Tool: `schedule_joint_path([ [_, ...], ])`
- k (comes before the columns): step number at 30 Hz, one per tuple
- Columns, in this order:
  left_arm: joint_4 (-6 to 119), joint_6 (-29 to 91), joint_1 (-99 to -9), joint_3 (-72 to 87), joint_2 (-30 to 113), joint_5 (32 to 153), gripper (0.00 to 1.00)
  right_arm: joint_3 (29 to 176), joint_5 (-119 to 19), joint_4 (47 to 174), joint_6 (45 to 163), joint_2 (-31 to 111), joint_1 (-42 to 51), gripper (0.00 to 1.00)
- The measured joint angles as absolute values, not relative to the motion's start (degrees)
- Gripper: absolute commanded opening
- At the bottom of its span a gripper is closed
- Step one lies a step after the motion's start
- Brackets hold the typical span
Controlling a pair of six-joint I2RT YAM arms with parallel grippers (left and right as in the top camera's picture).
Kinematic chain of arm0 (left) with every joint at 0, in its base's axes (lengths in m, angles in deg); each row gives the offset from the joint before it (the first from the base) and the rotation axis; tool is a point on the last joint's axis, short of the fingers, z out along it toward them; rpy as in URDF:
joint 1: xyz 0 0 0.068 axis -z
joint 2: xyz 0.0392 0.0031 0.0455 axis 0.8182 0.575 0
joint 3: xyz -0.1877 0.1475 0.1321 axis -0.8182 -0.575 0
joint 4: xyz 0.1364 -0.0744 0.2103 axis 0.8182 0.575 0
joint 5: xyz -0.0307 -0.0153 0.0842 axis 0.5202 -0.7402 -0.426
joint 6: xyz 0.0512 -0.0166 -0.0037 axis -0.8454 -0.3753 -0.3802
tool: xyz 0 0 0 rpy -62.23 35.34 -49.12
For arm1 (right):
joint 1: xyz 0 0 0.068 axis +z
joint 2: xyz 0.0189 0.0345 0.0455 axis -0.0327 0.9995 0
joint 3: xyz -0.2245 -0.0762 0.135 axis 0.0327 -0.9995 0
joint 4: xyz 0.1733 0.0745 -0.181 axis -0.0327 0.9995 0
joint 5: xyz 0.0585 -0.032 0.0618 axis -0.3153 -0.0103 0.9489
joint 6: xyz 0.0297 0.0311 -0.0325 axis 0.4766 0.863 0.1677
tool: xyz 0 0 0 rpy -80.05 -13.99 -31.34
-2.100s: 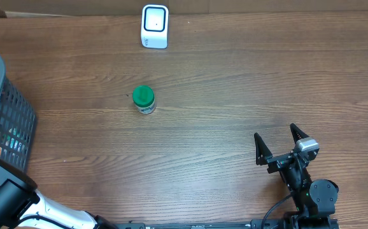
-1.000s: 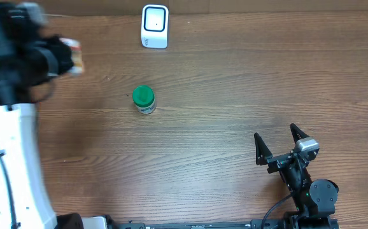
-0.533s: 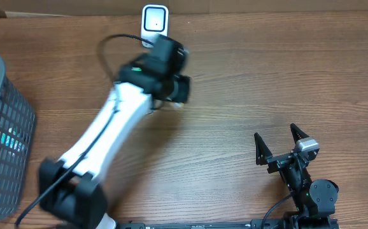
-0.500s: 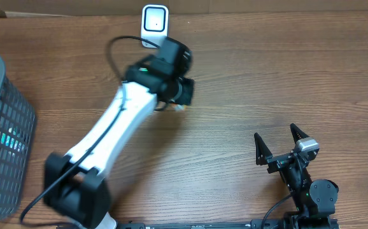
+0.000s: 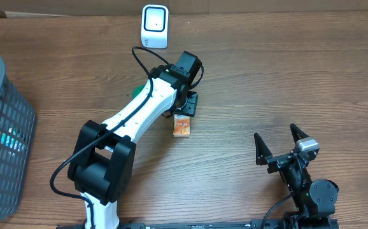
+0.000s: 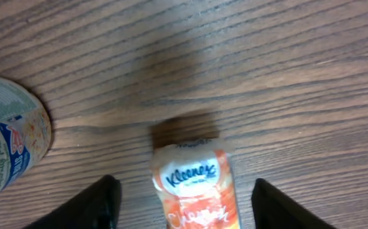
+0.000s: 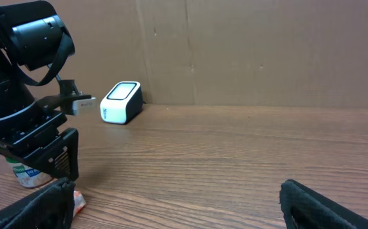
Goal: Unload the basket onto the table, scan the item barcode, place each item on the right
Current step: 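Swing the orange pack past the scanner and place it on the table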
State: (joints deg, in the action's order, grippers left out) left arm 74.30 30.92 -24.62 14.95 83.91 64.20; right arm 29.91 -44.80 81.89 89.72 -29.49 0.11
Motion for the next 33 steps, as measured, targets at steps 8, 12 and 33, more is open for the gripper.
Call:
schedule_joint_path([
  [8, 81.8, 30.9, -24.6, 22.6, 83.9, 64.2, 0.70, 29.9, -44.8, 81.8, 89.7, -29.5, 0.1, 1.00],
  [12, 87.7, 30.8, -24.6, 32.0, 83.9, 64.2, 0.78, 29.9, -44.8, 81.9, 89.7, -29.5, 0.1, 1.00],
  [33, 109.2, 26.2, -41.8, 67.5, 83.8, 72.5, 0.94, 29.9, -44.8, 81.9, 89.8, -29.5, 0.1, 1.00],
])
